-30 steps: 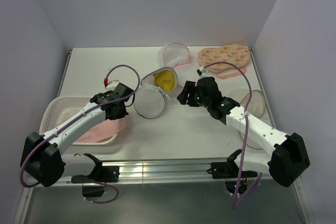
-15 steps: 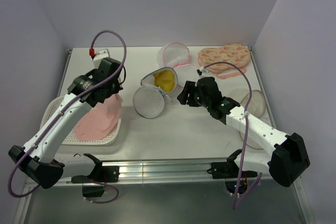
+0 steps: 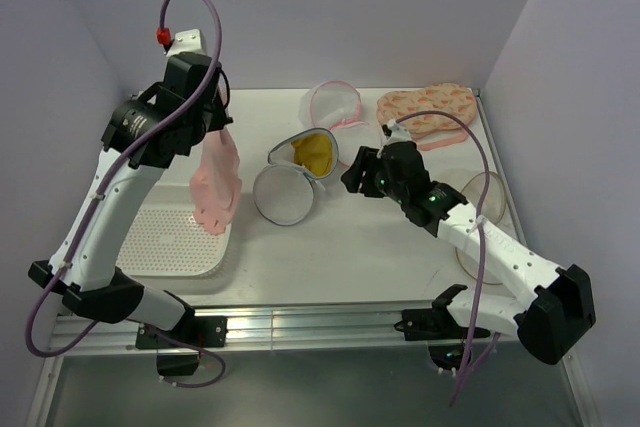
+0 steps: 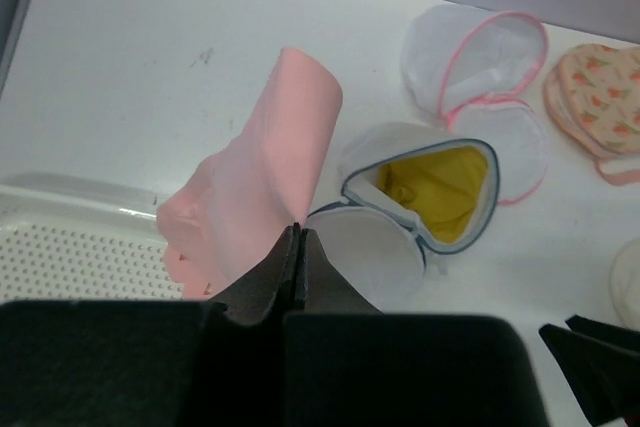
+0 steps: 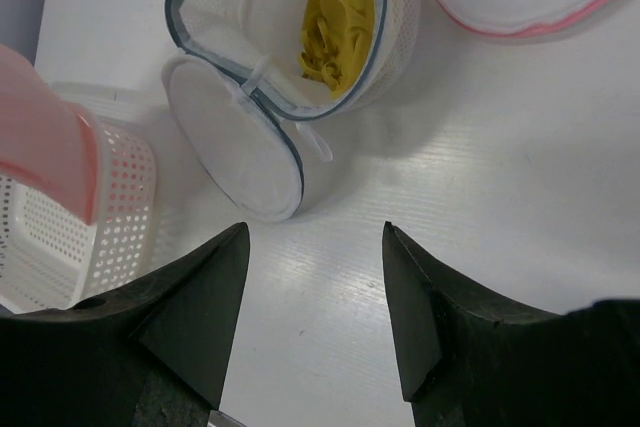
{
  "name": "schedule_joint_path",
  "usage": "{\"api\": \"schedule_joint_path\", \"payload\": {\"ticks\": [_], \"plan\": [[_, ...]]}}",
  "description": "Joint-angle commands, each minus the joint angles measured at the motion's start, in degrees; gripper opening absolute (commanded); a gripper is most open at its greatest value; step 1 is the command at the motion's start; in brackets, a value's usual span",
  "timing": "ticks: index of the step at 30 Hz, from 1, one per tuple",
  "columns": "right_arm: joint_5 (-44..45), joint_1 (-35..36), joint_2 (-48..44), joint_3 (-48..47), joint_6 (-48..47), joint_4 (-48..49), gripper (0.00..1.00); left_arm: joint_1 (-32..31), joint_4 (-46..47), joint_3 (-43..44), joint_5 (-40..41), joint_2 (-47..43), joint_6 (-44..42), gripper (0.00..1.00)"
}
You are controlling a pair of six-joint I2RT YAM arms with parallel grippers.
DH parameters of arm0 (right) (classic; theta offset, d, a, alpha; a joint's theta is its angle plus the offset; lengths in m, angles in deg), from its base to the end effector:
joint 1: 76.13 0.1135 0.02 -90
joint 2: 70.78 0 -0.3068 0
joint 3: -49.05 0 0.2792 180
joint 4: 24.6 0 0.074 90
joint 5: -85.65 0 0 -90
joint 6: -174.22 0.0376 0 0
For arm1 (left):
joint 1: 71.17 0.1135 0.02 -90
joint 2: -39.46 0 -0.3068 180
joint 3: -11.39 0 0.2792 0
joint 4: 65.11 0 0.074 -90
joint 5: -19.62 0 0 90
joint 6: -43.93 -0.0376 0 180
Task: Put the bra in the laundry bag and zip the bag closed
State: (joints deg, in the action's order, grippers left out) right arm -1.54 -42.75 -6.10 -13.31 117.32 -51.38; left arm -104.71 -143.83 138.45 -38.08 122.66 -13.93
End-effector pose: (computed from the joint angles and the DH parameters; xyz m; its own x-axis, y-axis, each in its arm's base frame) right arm 0.2225 0.1444 0.3253 -0.6208 0.2442 -0.7450 -0.2086 0.8646 0.4572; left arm 0.2376 -0.1334 0.5511 -0.4574 -0.2363 -0.8573 -0.1674 0.9697 -0.1779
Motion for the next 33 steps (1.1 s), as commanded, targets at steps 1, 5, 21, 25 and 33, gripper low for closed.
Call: {"api": "schedule_joint_path", "payload": {"ticks": [1, 5, 21, 25, 33], "plan": [[2.7, 0.1, -2.9, -3.4, -1.3, -1.4, 0.63, -2.7, -1.6, 4.4, -4.3, 0.8, -2.7, 0.00], [5.1, 0.1, -4.0, -3.7, -1.7, -2.9, 0.63, -7.7, -0.3, 0.5, -6.4, 1.8, -1.7, 0.00], [12.5, -4.7, -14.8, -2.3, -2.3, -10.8, 0.63, -31.0, 23.5, -29.6, -16.6, 6.8, 12.2, 0.00], [12.4, -8.4, -21.3, -2.3, -2.9, -13.3, 0.63, -33.4, 28.4, -27.9, -18.7, 13.0, 13.1, 0.00], [11.6, -10.2, -23.7, -3.1, -4.2, -15.2, 0.64, -34.9, 38.0, -22.0, -23.5, 24.1, 13.7, 0.00]]}}
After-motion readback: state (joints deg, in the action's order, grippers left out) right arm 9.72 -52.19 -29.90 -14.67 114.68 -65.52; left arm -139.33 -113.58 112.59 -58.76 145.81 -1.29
